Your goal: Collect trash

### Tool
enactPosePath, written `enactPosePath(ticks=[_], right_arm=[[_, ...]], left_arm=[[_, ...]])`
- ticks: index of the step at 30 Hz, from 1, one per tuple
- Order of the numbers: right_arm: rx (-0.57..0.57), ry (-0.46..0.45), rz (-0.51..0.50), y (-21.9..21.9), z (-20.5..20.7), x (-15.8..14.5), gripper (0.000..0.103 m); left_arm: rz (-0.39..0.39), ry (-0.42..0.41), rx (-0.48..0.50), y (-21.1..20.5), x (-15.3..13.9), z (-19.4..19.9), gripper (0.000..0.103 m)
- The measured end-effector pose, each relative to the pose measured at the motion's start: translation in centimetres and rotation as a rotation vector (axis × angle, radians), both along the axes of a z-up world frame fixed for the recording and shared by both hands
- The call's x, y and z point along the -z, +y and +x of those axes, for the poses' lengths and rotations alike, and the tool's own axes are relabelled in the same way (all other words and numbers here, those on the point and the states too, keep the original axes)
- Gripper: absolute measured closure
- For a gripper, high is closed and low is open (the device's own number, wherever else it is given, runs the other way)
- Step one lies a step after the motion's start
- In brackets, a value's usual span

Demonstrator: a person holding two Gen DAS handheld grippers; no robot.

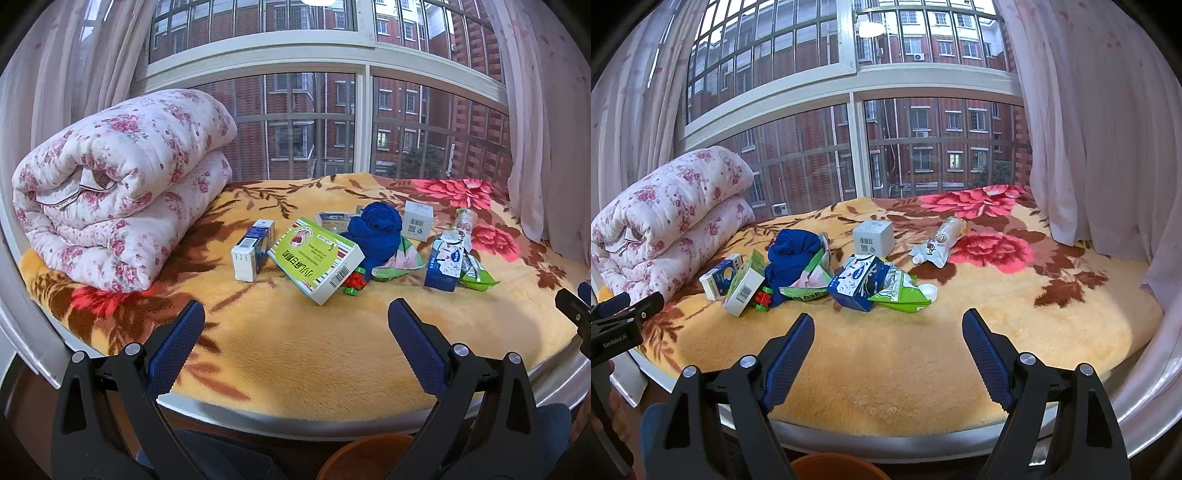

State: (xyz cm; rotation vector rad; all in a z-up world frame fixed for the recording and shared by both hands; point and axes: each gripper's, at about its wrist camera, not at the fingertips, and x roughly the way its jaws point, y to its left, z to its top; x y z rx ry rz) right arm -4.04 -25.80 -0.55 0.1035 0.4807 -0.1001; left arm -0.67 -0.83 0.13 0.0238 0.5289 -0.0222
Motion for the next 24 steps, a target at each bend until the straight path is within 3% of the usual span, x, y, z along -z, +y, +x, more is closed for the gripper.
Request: enactPosePath(ticks=[24], right_arm=[[-0.002, 0.023, 0.008, -0.05, 0.01, 0.49, 0.022]], left_arm=[[-0.007, 0.035, -0.005, 0.14, 0.73, 0.29, 0.006]])
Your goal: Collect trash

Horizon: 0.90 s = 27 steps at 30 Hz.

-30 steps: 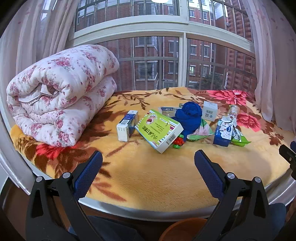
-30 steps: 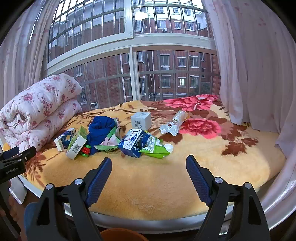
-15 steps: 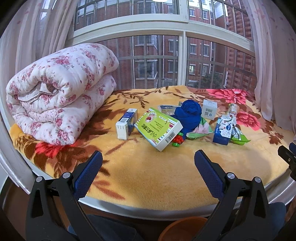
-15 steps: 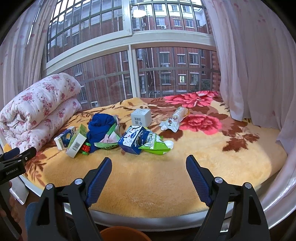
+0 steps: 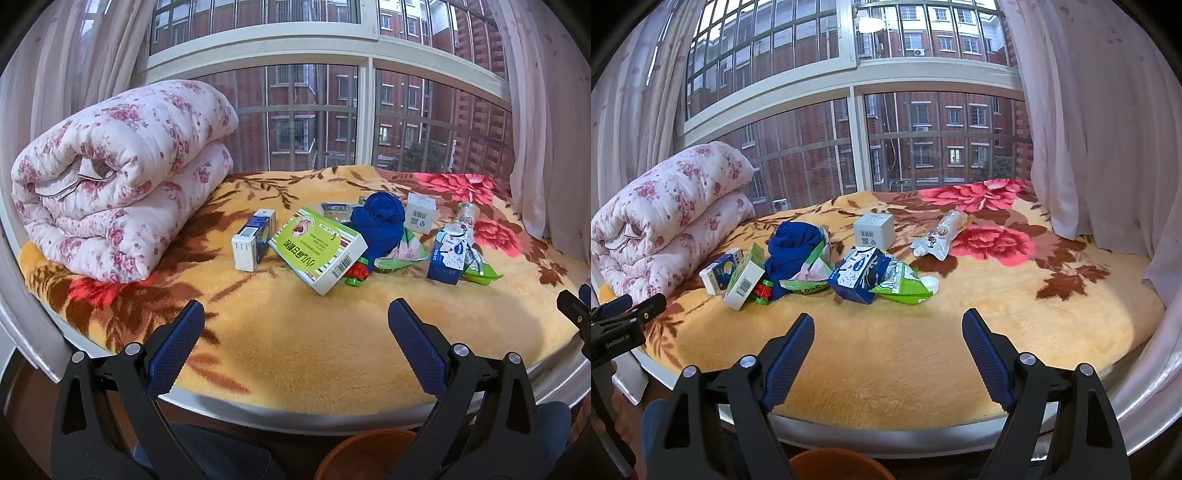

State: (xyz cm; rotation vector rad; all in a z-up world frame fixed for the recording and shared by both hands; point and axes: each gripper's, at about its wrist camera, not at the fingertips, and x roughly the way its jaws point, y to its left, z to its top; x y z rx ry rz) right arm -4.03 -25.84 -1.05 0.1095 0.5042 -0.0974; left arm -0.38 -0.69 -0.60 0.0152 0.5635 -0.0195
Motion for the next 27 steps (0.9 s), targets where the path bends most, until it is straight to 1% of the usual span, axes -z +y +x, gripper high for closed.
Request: enactPosePath(ticks=[27], right_arm=[[0.003, 0.018, 0.002, 0.16, 0.28, 0.32, 0.022]], left_arm=[[0.000, 0.022, -0.001, -0.12, 0.65, 0.21, 0.006]])
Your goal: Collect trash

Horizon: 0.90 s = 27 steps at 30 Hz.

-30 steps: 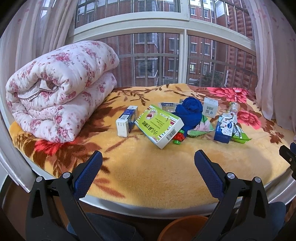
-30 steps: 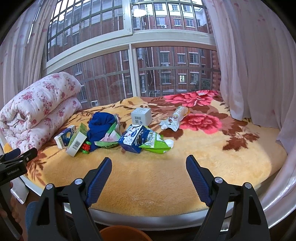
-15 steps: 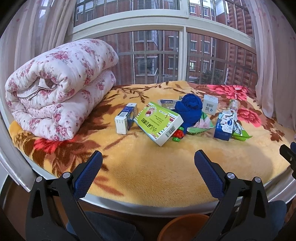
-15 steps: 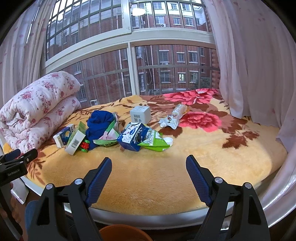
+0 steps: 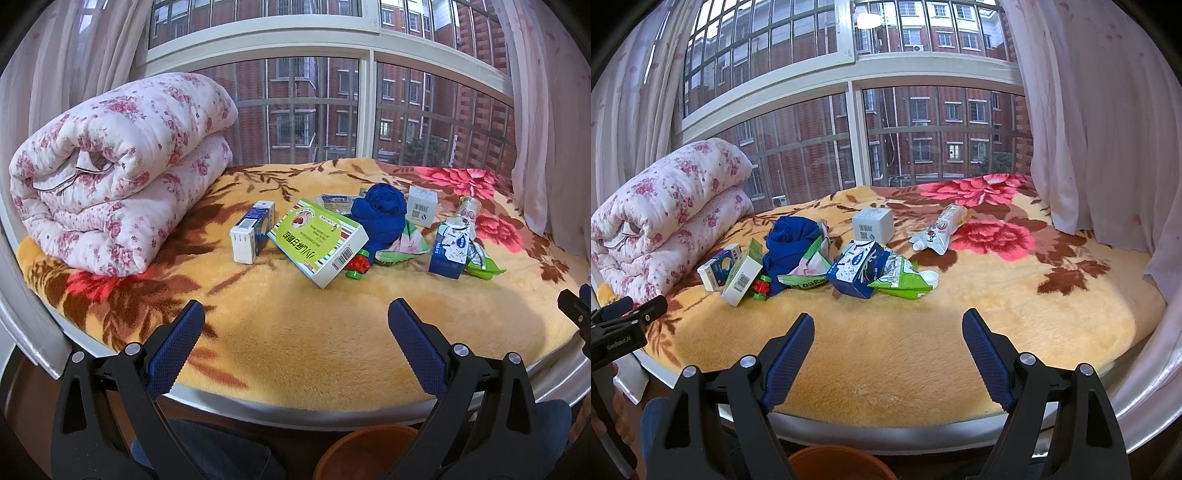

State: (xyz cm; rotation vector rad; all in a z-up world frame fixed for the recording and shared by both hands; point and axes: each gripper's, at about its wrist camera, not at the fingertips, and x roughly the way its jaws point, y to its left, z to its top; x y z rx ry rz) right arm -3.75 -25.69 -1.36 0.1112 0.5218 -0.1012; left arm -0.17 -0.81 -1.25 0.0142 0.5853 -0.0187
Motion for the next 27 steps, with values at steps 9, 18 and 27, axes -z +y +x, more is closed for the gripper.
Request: enactPosePath(ticks=[9, 18, 27], right_arm=[[0.000, 0.010, -0.001, 0.1, 0.4, 0.2, 0.022], [-0.008, 0.033, 0.003, 0.0, 2.0, 0.6, 0.022], [-0.087, 0.146, -0.008, 1.8, 10.8, 2.0, 0.020]], left_arm=[[-0.001, 0.014, 0.005, -0.1, 0.4, 0.4, 0.006], [0.015, 0.052, 0.016, -0.2, 1.7, 1.1, 0.006], [0.025, 0.115, 0.018, 0.1, 3.8, 1.6, 0.006]])
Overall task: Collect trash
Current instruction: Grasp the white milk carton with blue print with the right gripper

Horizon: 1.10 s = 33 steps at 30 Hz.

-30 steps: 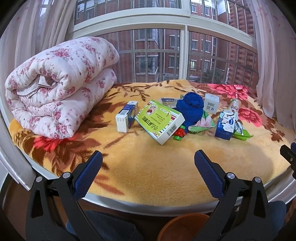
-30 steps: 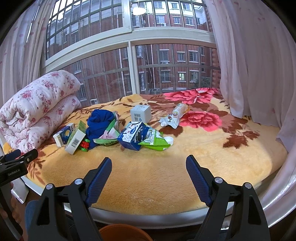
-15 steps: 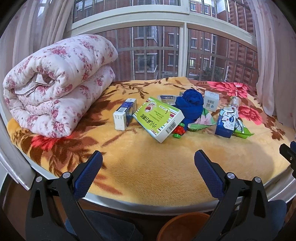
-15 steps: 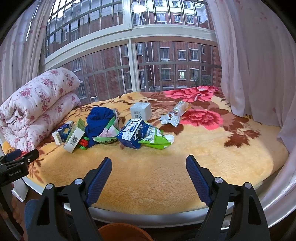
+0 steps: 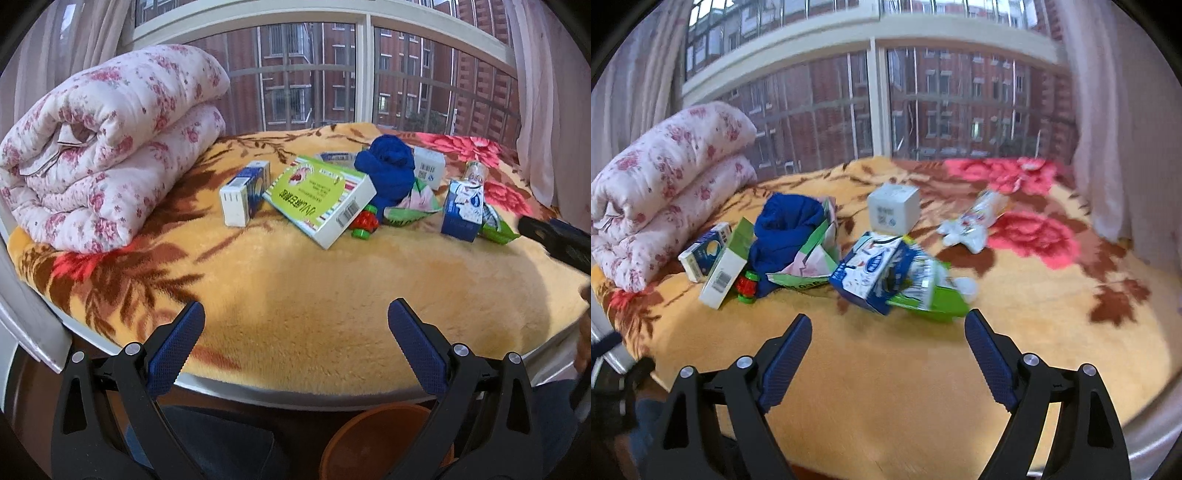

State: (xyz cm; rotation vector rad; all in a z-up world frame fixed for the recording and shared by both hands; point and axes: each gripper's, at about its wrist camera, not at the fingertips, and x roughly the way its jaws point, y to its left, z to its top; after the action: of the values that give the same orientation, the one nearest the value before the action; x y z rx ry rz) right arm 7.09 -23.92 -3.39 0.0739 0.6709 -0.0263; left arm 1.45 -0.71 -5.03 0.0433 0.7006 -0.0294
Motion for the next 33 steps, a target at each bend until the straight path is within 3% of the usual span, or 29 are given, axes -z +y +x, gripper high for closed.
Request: enactPosePath(ticks=[12, 14, 16, 18, 24, 33], right_arm=[[0.127, 0.114, 0.059, 1.2, 10.7, 1.8, 0.020], [0.160, 0.142, 0.046, 1.4, 12.2, 2.4, 0.024], [0.175, 0.169, 0.029, 1.5, 13.2, 2.9, 0.036], [0.187, 0.199, 0.014, 1.5, 13.9, 3.5, 0.042], [0.167, 0.167, 0.047, 1.3, 12.5, 2.7, 0.049], [0.091, 0.041, 0.078, 1.2, 6.7, -1.5, 0.050]], left_arm=[[-0.019, 0.041, -0.002, 0.7, 1.8, 0.9, 0.006], [-0.026, 0.050, -0.004, 0.9, 2.1, 1.0, 0.006], [-0.030, 0.054, -0.005, 1.1, 2.2, 1.1, 0.006], [-0.034, 0.057, -0.009, 1.3, 2.4, 1.2, 0.006], [-0.051, 0.063, -0.023, 1.9, 2.5, 1.3, 0.006], [-0.051, 0.051, -0.028, 1.7, 1.8, 1.5, 0.006]])
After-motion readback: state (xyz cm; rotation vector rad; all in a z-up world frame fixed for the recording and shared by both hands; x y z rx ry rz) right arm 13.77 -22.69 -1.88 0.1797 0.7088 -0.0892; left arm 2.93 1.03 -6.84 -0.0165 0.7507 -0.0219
